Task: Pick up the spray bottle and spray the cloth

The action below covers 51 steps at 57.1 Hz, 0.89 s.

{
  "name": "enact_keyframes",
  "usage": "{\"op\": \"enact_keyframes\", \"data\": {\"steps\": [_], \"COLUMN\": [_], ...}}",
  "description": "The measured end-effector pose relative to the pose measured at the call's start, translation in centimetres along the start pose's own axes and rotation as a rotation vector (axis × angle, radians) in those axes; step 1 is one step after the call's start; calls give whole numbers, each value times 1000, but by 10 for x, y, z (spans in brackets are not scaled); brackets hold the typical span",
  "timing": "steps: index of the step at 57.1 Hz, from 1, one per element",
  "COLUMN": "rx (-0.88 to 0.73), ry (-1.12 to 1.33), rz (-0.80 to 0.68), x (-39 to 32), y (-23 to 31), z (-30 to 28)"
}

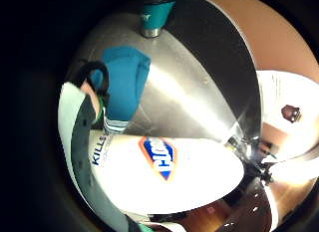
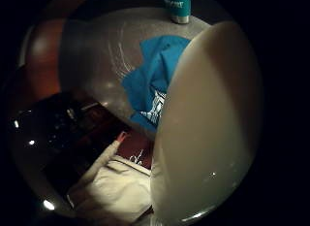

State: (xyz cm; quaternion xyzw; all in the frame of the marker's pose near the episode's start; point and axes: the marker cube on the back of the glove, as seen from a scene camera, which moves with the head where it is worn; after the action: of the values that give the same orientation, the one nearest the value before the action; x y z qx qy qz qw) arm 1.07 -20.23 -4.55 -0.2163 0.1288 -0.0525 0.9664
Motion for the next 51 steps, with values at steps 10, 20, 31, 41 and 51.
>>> {"op": "enact_keyframes", "data": {"steps": [10, 20, 31, 41, 51], "rx": [-74, -98, -86, -20, 80], "ry": [107, 134, 109, -54, -390], "rz": [8, 14, 25, -11, -125], "x": [-21, -38, -21, -22, -43], "y": [-9, -22, -10, 1, 7], "z": [15, 24, 23, 5, -25]}}
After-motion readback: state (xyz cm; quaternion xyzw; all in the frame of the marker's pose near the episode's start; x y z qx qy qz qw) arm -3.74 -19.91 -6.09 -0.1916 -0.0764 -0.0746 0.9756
